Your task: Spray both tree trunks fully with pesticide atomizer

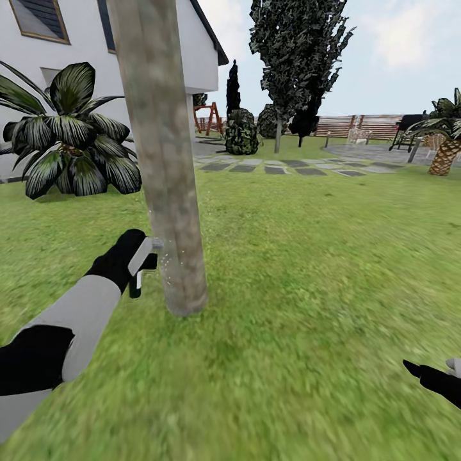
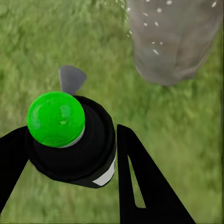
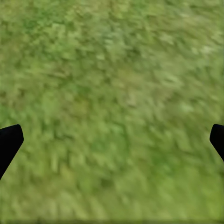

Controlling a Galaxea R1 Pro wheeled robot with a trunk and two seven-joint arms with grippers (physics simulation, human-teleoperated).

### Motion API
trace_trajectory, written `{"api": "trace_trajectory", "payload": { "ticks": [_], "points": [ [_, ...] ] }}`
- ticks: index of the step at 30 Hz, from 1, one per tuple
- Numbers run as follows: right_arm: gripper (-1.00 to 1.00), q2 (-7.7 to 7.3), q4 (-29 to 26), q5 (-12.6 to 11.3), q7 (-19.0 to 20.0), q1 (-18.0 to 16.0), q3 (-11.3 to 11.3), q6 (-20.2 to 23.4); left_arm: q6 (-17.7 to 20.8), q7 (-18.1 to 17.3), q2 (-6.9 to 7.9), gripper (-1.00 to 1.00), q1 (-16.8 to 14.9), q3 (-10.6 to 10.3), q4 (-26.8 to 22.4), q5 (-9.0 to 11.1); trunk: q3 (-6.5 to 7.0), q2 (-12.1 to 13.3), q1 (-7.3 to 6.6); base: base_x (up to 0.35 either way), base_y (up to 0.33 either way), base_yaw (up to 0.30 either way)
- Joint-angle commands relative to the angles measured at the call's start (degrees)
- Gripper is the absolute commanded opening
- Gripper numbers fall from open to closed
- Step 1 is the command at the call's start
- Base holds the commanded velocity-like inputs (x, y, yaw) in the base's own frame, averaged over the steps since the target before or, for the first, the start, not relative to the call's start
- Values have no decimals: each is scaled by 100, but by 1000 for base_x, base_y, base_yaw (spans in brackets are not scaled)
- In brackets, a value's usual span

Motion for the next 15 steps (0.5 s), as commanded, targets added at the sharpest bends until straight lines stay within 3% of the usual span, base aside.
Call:
{"api": "trace_trajectory", "payload": {
  "ticks": [1, 10, 11, 15],
  "points": [
    [100, 0, 0, 0, 0, 0, 0, 0, 14, 5, -12, -100, -81, 0, 0, -9, 0, 0, 0, 0, 0, 0],
    [100, 0, -1, 0, 0, 0, 0, 1, 39, 7, -78, -100, -916, 0, 47, 8, 0, 0, 0, 0, 0, 0],
    [100, 0, -1, 0, 0, 0, 0, 1, 46, 7, -81, -100, -1154, 0, 68, 12, 0, 0, 0, 0, 0, 0],
    [100, 0, 0, 0, 0, 0, 0, 0, 48, 7, -75, -100, -1322, 0, 178, 10, 0, 0, 0, 0, 0, 0]
  ]
}}
